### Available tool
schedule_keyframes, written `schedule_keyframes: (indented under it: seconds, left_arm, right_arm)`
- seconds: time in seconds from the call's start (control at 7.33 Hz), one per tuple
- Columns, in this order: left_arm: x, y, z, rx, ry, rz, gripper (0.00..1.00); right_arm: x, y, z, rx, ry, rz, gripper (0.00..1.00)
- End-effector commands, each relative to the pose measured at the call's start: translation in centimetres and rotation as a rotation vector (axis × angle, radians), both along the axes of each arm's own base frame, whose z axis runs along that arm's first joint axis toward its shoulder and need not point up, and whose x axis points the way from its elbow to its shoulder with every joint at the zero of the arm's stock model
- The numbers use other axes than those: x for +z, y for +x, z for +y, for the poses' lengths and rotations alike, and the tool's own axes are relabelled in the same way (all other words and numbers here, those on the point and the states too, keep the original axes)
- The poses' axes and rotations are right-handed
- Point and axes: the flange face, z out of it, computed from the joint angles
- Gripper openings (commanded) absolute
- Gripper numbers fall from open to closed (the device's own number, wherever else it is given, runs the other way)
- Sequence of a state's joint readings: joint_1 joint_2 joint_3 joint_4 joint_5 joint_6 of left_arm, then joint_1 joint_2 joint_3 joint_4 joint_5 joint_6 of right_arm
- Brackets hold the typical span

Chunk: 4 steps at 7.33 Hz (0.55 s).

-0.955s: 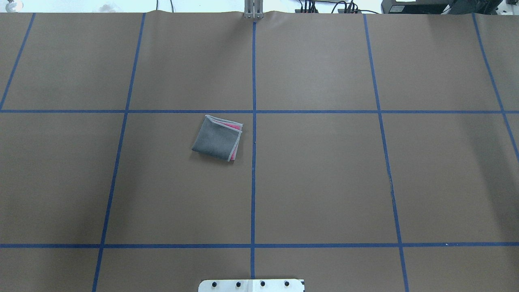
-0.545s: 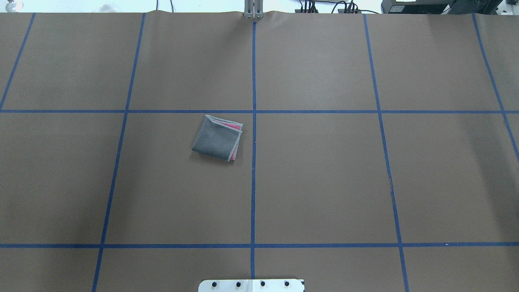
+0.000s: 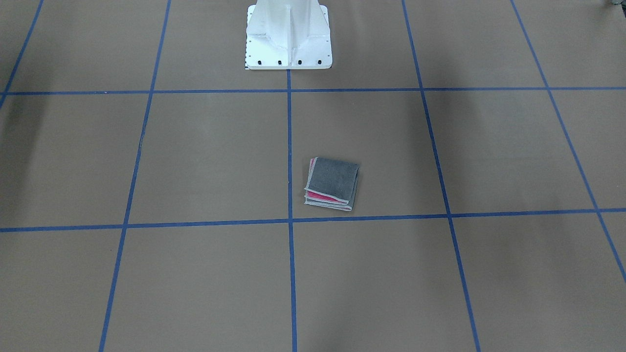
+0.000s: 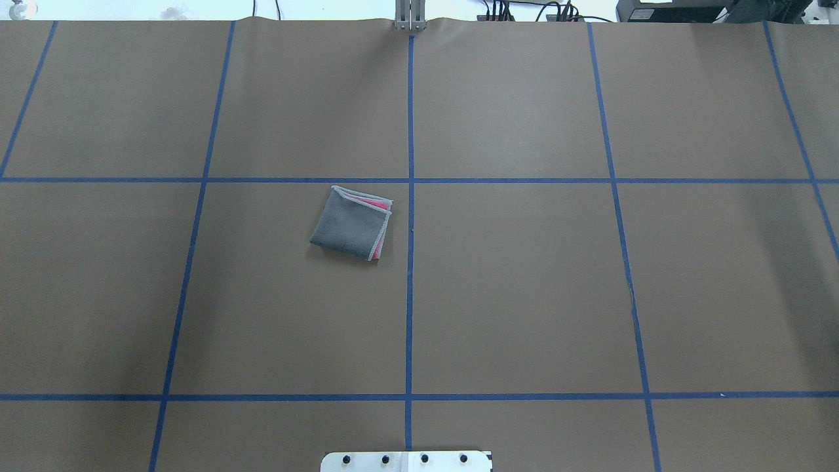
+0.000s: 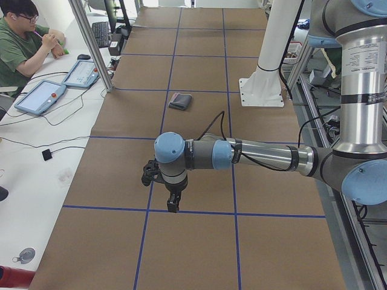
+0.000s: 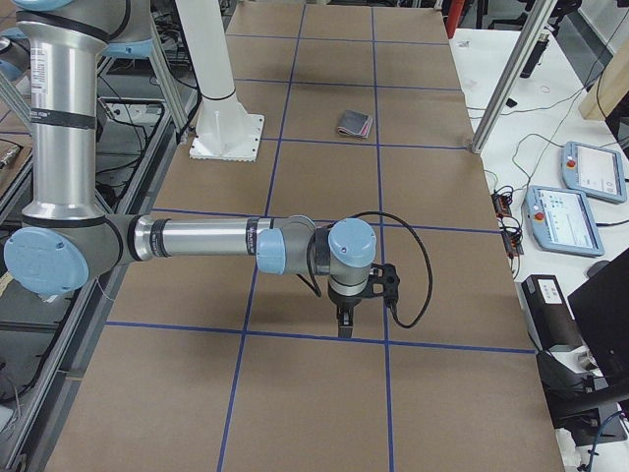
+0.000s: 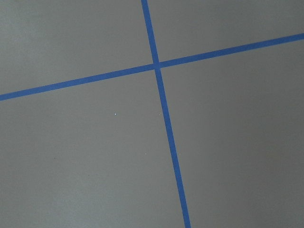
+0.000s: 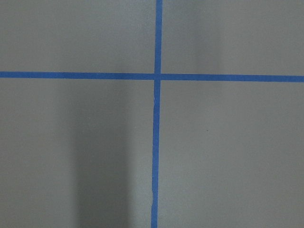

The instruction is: Fold towel twice with both arms

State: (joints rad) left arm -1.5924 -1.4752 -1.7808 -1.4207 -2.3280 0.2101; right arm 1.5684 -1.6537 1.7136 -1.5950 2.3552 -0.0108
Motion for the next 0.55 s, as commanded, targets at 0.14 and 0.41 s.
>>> schedule_keyframes:
  seconds: [0.14,0.41]
  left_arm:
    - [0.62,-0.8,0.57,-0.018,-0.015,-0.001,1.0]
    - [0.18,-1.27,0.63,-0.029,-0.006,-0.001,1.0]
  right_arm:
    - [-0.24,-0.31,-0.16,-0.007,0.018,0.0,0.99]
    - [-0.25,-0.45,-0.19,-0.01,0.019,0.0,0.99]
